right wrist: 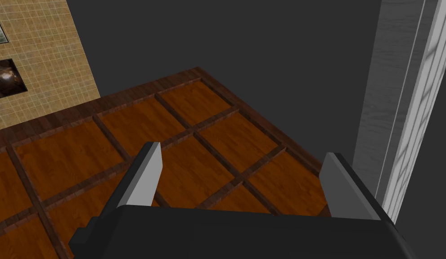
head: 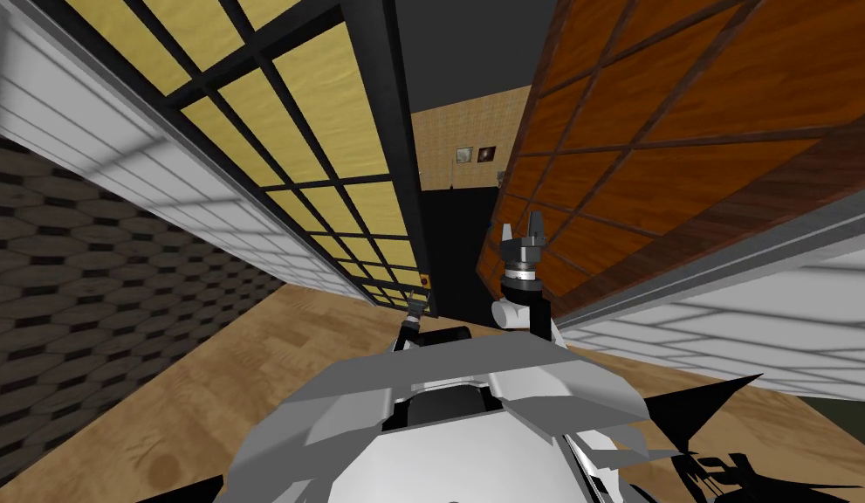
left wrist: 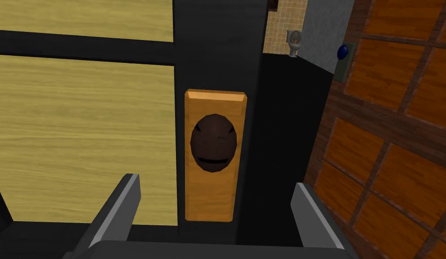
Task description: Push the door open
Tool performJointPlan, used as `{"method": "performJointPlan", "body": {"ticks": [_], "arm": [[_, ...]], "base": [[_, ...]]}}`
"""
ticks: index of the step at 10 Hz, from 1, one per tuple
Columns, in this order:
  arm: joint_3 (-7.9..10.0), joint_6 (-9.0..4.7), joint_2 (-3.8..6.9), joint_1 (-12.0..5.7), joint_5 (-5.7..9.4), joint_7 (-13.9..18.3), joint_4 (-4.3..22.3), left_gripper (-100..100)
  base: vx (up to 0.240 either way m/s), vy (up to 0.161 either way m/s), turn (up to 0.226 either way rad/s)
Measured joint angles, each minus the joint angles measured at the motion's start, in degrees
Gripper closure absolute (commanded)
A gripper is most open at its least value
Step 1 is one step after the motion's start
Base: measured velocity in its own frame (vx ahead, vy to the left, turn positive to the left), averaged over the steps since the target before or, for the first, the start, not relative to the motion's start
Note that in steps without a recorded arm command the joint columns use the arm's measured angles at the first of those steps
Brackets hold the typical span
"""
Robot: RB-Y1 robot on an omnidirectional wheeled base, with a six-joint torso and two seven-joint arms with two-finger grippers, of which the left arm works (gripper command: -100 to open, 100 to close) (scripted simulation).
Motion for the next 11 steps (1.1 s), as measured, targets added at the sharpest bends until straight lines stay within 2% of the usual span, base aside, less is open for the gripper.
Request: {"method": "performJointPlan", "body": {"ticks": [4,5,11], "arm": [[0.52,-0.28,-0.59,-0.41,0.26,-0.22,0.92,-100],[0.48,-0.40,-0.62,-0.33,0.24,-0.26,0.91,100],[0.45,-0.13,-0.58,-0.37,0.22,-0.23,1.01,100]], "base": [[0.170,-0.047,-0.017],[-0.016,0.004,-0.011],[0.007,0.000,0.000]]}}
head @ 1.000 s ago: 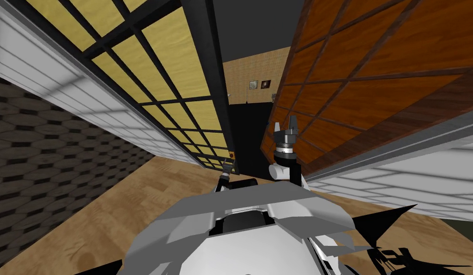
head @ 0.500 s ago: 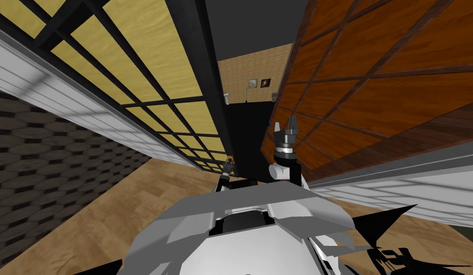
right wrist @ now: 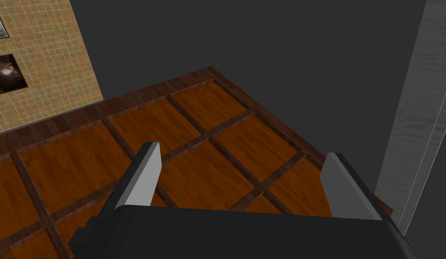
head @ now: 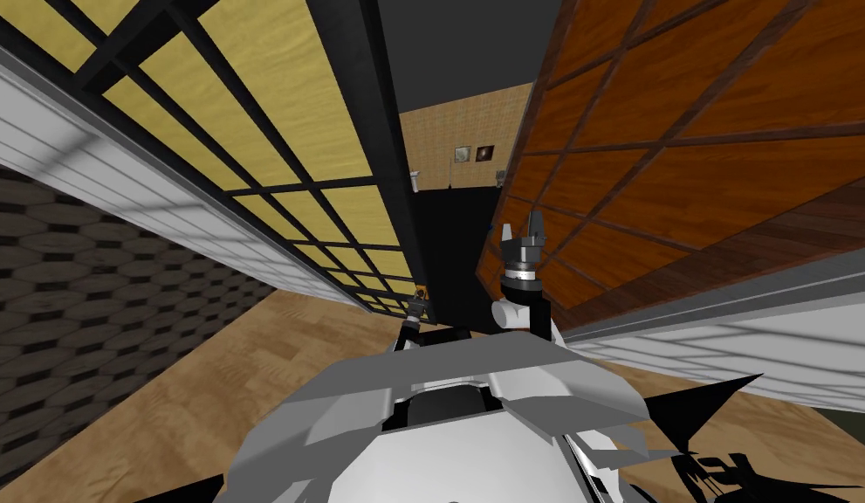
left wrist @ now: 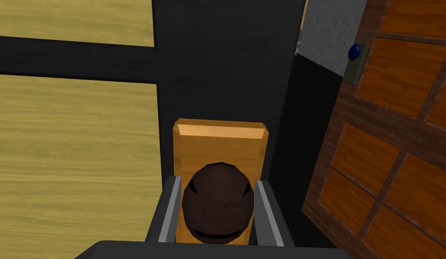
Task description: Push the door open
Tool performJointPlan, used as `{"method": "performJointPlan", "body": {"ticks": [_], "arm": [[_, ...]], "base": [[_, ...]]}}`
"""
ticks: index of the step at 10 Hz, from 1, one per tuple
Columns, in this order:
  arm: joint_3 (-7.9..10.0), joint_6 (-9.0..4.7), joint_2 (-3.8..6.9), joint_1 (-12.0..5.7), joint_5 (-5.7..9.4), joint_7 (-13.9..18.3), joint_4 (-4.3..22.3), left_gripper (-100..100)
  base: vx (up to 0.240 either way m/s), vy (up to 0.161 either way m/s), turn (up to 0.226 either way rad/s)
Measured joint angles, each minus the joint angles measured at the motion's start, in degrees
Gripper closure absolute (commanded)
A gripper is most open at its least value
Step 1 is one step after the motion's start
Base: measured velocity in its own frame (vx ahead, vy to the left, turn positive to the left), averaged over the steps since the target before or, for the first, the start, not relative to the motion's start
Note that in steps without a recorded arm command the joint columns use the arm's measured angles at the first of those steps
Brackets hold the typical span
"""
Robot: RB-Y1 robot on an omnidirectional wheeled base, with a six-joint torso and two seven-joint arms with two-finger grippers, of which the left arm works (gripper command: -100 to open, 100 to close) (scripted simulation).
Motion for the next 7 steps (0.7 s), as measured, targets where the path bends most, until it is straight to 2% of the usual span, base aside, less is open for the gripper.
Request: {"method": "performJointPlan", "body": {"ticks": [3,6,7], "arm": [[0.45,0.21,-0.34,0.45,0.25,-0.61,0.55,100],[1.78,-0.14,-0.35,-0.59,0.94,-0.80,1.40,100],[2.28,1.28,0.40,0.95,1.22,-1.26,-1.59,100]], "base": [[0.146,-0.062,0.018],[0.181,-0.101,0.040],[0.139,-0.063,0.033]]}}
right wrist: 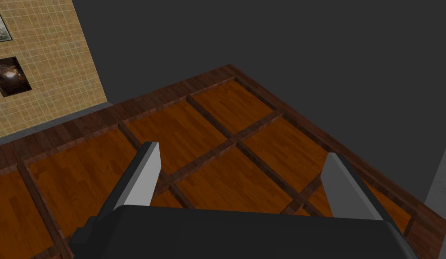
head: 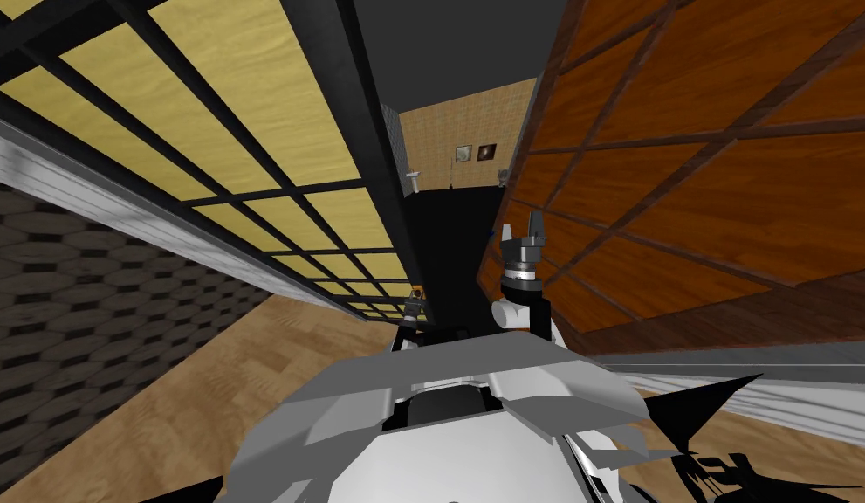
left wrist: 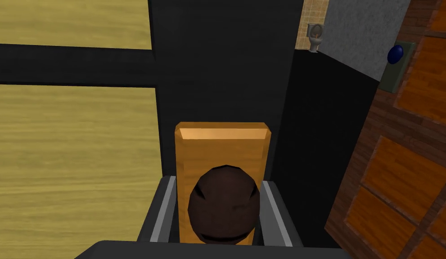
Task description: Push the door open
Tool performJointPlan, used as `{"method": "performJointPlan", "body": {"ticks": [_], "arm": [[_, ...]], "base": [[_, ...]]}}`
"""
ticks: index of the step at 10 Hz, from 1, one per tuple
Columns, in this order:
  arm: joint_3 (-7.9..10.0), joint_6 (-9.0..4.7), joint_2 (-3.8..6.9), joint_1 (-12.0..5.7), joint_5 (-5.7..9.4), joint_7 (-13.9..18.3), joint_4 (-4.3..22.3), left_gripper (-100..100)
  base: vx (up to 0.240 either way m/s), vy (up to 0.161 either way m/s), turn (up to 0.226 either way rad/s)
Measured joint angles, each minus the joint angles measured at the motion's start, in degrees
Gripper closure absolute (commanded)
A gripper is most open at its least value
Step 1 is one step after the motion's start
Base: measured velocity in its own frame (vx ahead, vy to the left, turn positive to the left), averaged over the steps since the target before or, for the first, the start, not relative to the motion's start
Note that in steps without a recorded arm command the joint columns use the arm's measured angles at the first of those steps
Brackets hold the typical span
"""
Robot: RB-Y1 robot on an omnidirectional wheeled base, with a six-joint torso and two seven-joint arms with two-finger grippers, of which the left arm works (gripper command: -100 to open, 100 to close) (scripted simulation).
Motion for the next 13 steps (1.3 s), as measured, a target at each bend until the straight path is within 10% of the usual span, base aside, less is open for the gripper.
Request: {"method": "performJointPlan", "body": {"ticks": [3,13], "arm": [[1.04,-2.02,-1.21,-2.24,0.43,-0.30,3.42,100],[7.61,-2.10,-2.21,-2.71,3.58,-3.13,4.66,100]], "base": [[0.074,-0.052,0.038],[0.138,-0.099,0.052]]}}
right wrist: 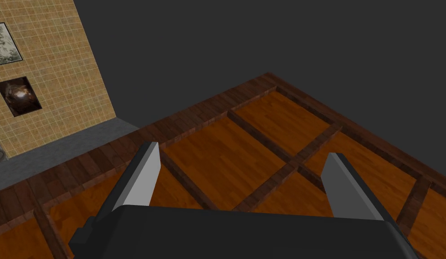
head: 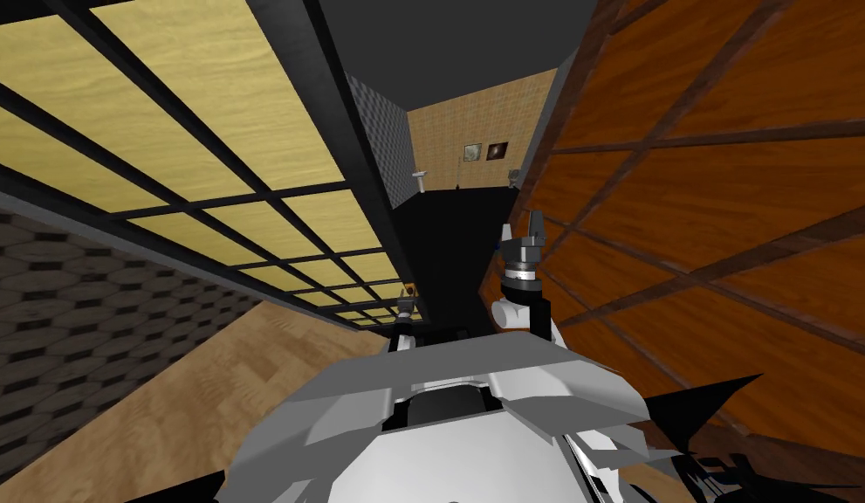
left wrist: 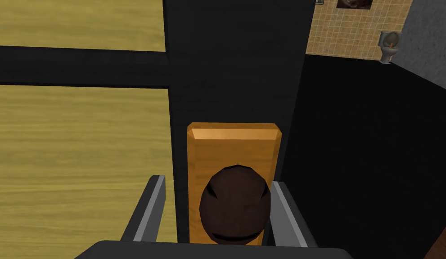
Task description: Push the door open
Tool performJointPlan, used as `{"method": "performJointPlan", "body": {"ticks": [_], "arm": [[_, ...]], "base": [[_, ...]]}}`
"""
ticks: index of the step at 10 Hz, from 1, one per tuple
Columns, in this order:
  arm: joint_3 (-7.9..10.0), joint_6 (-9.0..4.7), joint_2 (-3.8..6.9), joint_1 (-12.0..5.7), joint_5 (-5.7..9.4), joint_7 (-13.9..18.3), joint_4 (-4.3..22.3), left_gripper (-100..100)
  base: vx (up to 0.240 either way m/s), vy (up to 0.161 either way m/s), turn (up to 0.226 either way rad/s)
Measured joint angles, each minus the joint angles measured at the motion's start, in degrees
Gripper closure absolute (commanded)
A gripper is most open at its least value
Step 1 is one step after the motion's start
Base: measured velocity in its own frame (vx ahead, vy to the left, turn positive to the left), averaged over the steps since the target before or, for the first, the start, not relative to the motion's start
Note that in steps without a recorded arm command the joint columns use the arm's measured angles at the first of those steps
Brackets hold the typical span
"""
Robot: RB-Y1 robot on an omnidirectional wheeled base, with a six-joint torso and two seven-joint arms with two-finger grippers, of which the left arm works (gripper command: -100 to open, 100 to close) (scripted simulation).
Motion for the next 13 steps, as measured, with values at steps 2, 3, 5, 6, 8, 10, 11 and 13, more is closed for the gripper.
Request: {"method": "performJointPlan", "body": {"ticks": [2,3,5,6,8,10,11,13], "arm": [[1.27,0.35,-0.40,0.80,0.58,-0.85,-1.09,100],[1.89,-0.25,-0.70,0.38,0.89,-0.96,-0.17,100],[3.22,-0.56,-1.27,0.00,1.51,-1.45,0.35,100],[3.98,-0.45,-1.55,0.16,1.86,-1.80,0.15,100],[5.55,-0.28,-1.84,-0.15,2.61,-2.24,0.41,100],[6.62,-0.63,-2.32,-0.32,3.10,-2.62,0.78,100],[6.74,-0.76,-2.31,-0.43,3.14,-2.67,0.67,100],[7.39,-0.69,-1.84,-0.22,3.54,-3.25,0.71,100]], "base": [[0.151,-0.105,0.046],[0.141,-0.072,0.055],[0.150,-0.101,0.062],[0.158,-0.132,0.081],[0.171,-0.077,0.043],[0.136,-0.049,0.031],[0.120,-0.026,-0.005],[0.179,-0.057,0.044]]}}
